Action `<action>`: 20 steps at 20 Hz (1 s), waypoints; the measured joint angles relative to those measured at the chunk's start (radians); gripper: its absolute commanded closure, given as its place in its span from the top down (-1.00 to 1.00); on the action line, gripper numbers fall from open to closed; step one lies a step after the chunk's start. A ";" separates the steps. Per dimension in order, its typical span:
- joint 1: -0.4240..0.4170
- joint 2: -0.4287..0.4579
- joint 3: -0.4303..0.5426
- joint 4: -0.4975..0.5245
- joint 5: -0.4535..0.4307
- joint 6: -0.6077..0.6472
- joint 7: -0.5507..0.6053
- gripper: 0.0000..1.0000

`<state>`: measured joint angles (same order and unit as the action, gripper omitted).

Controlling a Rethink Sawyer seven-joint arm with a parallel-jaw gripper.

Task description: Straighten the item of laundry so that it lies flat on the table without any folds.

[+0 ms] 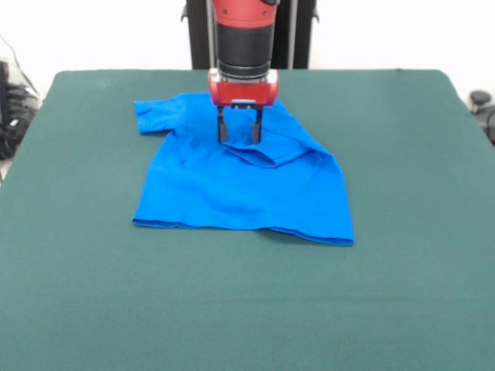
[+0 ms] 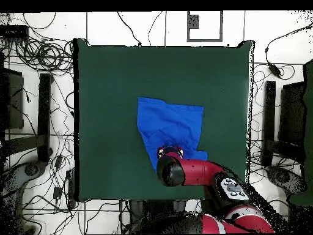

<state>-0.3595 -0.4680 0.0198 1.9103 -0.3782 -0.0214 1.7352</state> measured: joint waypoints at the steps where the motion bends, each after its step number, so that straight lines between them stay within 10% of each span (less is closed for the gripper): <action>1: 0.001 0.000 0.000 0.000 0.000 0.000 0.000 1.00; 20: 0.008 -0.049 0.000 0.000 0.000 0.000 0.000 1.00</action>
<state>-0.3515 -0.5174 0.0196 1.9105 -0.3782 -0.0216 1.7354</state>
